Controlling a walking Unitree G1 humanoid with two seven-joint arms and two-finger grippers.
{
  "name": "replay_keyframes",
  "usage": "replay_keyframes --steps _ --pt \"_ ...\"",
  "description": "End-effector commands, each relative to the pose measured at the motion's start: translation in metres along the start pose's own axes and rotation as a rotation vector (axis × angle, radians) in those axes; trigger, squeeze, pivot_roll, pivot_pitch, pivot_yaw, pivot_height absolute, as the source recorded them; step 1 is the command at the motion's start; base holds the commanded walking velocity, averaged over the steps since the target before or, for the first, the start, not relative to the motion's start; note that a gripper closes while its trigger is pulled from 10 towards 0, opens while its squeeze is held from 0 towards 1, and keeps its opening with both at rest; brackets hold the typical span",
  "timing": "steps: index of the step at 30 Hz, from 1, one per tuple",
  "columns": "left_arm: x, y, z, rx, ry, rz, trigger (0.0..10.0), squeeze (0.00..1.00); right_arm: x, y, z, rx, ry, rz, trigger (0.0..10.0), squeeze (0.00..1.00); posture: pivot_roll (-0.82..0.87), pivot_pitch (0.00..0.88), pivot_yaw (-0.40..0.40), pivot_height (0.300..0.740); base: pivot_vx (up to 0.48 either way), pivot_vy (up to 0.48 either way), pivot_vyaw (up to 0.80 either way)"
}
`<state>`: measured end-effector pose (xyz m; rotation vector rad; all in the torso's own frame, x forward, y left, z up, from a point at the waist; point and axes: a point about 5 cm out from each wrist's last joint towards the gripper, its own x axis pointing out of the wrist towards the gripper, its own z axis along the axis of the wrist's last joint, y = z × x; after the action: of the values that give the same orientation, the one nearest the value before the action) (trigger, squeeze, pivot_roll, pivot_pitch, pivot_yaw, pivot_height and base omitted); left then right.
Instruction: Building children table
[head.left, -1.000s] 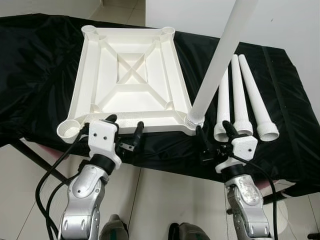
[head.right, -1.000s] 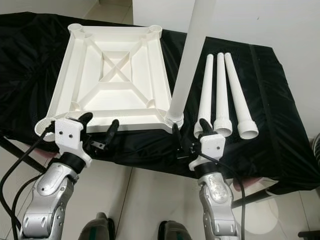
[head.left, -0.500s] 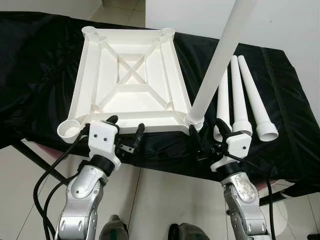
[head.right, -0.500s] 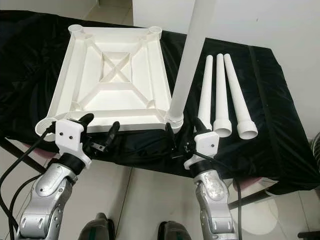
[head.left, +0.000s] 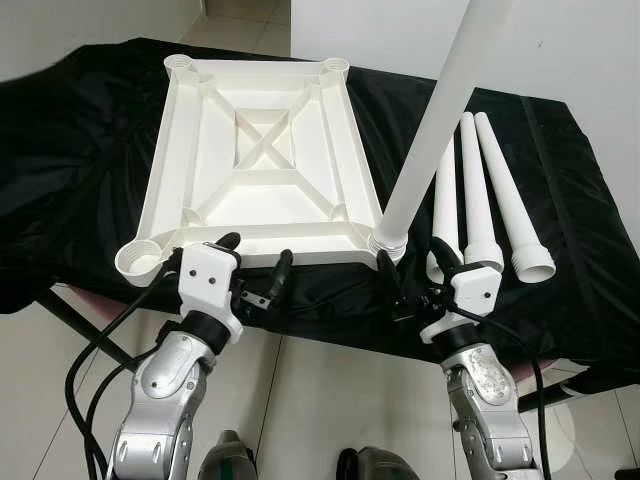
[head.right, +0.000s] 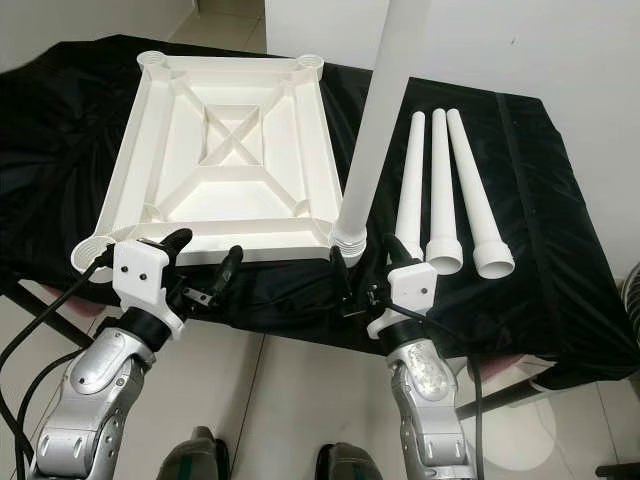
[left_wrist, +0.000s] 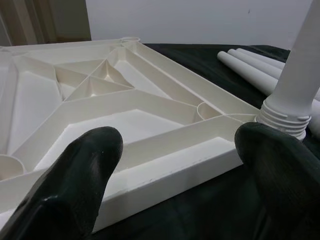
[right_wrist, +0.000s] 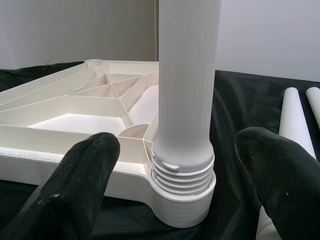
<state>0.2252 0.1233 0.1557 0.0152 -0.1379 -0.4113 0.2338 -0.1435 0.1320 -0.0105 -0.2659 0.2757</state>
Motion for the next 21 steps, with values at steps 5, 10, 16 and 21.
replay_keyframes --steps 5,10,16,21 --pt "-0.0003 -0.0035 -0.0044 -0.007 0.025 -0.052 10.0 0.0 0.0005 0.0005 -0.0031 0.011 0.012 -0.001 10.0 0.0 0.08 0.051 -0.021 0.74 0.281 0.0 0.0" --pt "-0.0007 -0.0035 -0.0036 -0.011 0.025 -0.05 10.0 0.0 0.0009 0.0004 -0.0041 0.01 0.014 -0.006 10.0 0.0 0.08 0.055 -0.021 0.74 0.283 0.0 0.0" --pt "-0.0013 -0.0042 -0.0035 -0.013 0.026 -0.05 10.0 0.0 0.0004 0.0009 -0.0044 0.01 0.016 -0.005 10.0 0.0 0.08 0.057 -0.021 0.74 0.286 0.0 0.0" --pt "-0.0013 -0.005 -0.0034 -0.021 0.025 -0.051 10.0 0.0 0.0007 0.0018 -0.0056 0.012 0.022 0.001 10.0 0.0 0.08 0.06 -0.021 0.74 0.28 0.0 0.0"
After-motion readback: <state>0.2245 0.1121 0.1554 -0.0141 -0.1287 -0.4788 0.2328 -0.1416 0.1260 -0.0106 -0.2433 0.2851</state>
